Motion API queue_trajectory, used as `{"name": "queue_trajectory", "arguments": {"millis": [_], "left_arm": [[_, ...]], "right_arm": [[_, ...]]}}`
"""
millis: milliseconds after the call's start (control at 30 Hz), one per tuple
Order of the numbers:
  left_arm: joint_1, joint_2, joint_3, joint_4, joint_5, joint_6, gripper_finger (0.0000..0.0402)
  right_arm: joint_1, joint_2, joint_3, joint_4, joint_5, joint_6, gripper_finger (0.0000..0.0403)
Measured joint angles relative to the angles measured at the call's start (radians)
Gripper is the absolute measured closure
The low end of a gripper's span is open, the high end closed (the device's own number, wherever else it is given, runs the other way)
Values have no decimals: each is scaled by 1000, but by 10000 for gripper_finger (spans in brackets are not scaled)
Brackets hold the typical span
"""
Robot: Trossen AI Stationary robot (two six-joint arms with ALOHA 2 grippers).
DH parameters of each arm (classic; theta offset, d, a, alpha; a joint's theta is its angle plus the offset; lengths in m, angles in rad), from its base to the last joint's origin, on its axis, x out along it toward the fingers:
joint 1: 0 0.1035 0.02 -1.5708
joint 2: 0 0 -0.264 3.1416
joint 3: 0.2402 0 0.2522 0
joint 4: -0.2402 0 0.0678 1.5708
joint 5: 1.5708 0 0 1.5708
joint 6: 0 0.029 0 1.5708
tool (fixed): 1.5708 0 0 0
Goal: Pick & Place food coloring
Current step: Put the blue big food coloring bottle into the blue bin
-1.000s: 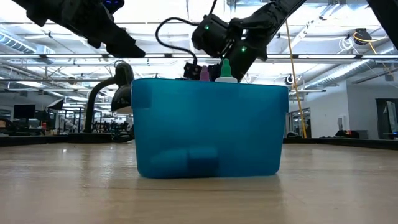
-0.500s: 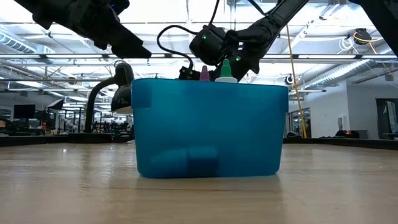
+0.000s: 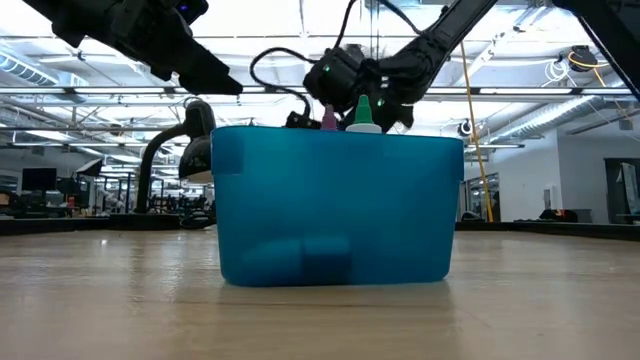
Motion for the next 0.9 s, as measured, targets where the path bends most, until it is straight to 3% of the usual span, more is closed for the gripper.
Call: {"name": "queue_trajectory", "arguments": {"millis": [467, 900], "left_arm": [[0, -1, 0, 2, 0, 1, 76], [0, -1, 0, 5, 0, 0, 96]], "right_arm": [[-10, 70, -1, 58, -22, -18, 170], [-9, 72, -1, 65, -22, 6, 248]]}}
